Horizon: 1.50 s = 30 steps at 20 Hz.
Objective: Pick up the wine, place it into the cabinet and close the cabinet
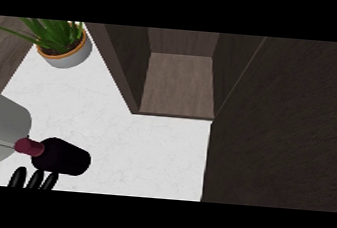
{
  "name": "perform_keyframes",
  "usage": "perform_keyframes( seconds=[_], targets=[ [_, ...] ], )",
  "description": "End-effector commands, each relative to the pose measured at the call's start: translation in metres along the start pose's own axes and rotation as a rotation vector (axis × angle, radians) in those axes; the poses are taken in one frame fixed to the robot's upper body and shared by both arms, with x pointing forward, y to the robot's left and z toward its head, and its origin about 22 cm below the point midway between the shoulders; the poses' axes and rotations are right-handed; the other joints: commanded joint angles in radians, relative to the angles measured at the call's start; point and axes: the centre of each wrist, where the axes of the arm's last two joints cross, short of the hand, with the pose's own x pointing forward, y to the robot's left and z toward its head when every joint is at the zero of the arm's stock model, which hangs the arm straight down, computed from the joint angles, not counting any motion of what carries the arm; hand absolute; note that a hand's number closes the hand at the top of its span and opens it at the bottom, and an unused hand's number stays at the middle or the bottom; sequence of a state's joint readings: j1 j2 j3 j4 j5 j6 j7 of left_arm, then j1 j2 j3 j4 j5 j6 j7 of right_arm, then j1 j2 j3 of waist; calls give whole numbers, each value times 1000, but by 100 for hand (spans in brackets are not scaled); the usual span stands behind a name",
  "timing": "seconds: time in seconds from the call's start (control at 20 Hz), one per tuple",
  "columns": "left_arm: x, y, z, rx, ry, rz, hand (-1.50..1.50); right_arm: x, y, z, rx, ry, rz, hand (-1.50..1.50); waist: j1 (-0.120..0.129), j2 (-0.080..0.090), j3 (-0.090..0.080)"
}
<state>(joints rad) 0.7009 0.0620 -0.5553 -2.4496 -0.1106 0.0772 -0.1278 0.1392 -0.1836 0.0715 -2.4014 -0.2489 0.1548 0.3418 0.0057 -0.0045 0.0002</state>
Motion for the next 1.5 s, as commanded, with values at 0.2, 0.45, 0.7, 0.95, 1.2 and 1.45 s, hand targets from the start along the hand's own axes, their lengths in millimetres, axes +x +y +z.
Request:
perform_keyframes(
  seconds=[0.2, 0.45, 0.7, 0.95, 1.2, 1.45],
  targets=[
    [44, -9, 8, 29, -68, 93, -150, 25, 11, 3, -4, -43, -13, -150, 3, -2, 0],
    [54, 6, 7, 55, -78, 52, -150, 25, 7, 7, 8, -33, -15, -150, -7, -1, 1],
    [57, 21, 9, 80, -79, 11, -150, 29, 13, -6, -12, -40, 12, -150, -1, 1, -1],
    [42, 35, 14, 98, -47, 5, -150, 36, 12, 1, -29, -38, -18, -150, 3, -2, -2],
    [46, 40, 13, 142, -21, 7, -150, 36, 8, -6, -13, -43, 4, -150, 1, 0, -1],
    [28, 59, 8, 149, 23, 21, -150, 44, 11, -6, -6, -47, -16, -150, -5, 1, -2]
  ],
)
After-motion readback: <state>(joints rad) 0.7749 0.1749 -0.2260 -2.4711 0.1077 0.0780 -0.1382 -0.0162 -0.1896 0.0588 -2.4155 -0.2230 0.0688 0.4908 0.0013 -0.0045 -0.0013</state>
